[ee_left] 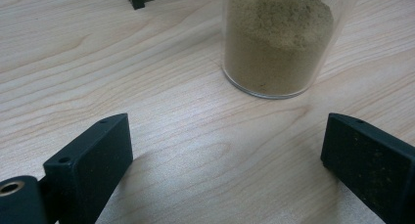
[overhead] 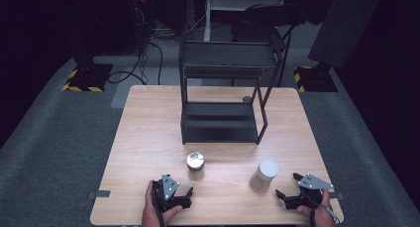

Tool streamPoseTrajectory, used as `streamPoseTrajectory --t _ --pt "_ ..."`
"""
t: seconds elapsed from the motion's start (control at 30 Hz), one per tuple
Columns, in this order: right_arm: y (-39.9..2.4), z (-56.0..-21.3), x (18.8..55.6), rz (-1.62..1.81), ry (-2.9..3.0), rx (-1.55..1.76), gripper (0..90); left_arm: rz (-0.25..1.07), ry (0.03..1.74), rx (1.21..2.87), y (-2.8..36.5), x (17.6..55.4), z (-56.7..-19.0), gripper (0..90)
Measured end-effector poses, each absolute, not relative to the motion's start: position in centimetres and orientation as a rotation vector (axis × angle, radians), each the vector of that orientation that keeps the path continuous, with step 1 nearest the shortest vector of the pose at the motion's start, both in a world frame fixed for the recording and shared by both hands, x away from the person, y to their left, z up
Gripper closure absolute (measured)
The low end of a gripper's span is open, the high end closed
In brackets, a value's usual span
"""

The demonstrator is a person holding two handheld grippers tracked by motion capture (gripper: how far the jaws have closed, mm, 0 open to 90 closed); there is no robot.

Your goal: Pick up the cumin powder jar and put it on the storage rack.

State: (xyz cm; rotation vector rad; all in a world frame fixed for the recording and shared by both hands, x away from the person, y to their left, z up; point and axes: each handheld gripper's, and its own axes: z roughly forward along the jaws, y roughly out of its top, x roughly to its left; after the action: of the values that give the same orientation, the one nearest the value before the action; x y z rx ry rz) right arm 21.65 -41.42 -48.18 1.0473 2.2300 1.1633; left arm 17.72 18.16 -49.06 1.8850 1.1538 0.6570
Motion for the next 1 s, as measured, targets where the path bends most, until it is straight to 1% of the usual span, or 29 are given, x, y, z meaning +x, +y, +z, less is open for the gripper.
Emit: streamPoseTrajectory --t 0.33,0.47,0.57,0.67,0.8,0.9,1.0 --pt "-41.4 -48.2 21.6 1.162 2.228 1.044 0.0 0.655 1.16 1.881 18.1 17.7 -49.1 4.6" --pt "-41.4 -48.2 21.6 1.162 2.229 1.046 0.0 0.672 1.167 1.879 17.9 17.5 -49.1 4.1" --pt "-41.4 -48.2 21.6 1.162 2.229 1.047 0.0 0.692 1.201 1.877 17.5 17.5 -48.8 2.6" --pt "-41.4 -48.2 21.6 1.162 2.23 1.048 0.0 0.676 1.228 1.839 17.3 17.3 -48.4 1.9" --pt "-41.4 -48.2 21.7 1.162 2.23 1.048 0.0 0.756 1.145 1.856 15.9 16.6 -47.4 1.7" --pt "-41.4 -48.2 21.7 1.163 2.231 1.048 0.0 0.719 1.17 1.824 15.3 16.9 -46.8 1.5" --pt "-41.4 -48.2 21.6 1.162 2.23 1.046 0.0 0.737 1.184 1.805 14.1 16.9 -46.5 2.1"
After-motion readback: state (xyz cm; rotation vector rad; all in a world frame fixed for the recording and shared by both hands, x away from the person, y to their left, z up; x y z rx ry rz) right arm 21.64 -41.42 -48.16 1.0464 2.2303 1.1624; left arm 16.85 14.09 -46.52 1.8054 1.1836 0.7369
